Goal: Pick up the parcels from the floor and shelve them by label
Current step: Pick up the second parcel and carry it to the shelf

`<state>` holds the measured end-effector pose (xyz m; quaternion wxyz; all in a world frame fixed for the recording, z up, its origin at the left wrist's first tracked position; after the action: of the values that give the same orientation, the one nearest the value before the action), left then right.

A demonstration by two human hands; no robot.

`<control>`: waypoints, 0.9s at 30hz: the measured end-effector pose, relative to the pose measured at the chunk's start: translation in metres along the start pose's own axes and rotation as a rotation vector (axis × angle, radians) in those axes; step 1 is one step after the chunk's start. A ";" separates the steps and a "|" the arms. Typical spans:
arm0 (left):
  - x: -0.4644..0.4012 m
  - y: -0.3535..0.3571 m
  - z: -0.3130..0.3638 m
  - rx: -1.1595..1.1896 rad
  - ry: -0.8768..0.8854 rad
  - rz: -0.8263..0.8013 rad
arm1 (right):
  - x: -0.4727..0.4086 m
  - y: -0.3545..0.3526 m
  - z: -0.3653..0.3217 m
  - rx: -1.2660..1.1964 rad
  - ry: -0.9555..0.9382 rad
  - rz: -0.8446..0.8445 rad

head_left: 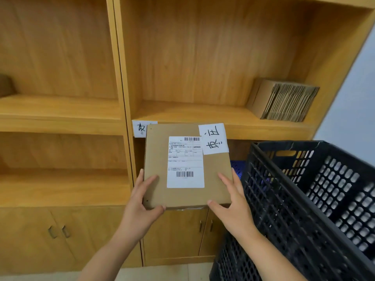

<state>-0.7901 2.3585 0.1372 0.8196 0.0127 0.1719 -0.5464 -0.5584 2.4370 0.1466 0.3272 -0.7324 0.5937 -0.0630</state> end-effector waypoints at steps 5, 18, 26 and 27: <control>-0.054 -0.010 0.015 -0.002 0.100 0.014 | -0.048 -0.001 -0.019 0.017 -0.040 0.060; -0.176 -0.052 0.021 -0.097 0.196 0.020 | -0.164 0.030 -0.063 0.047 -0.099 0.132; -0.223 -0.053 0.014 -0.135 0.199 0.061 | -0.207 0.040 -0.056 0.061 -0.082 0.154; -0.226 -0.052 0.015 -0.157 0.203 0.058 | -0.210 0.040 -0.053 0.058 -0.075 0.151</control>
<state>-0.9106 2.5362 0.2266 0.8119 0.0089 0.2958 -0.5032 -0.6777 2.6034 0.2278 0.3740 -0.6776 0.6326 -0.0279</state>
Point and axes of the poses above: each hand's wrist, its own x-axis away from the middle knuckle, its own y-axis out of the palm, z = x × y, the point moved 7 cm from there along -x, towards the middle knuckle, and after that the axes turned 7 degrees about x, right-handed, at the moved point
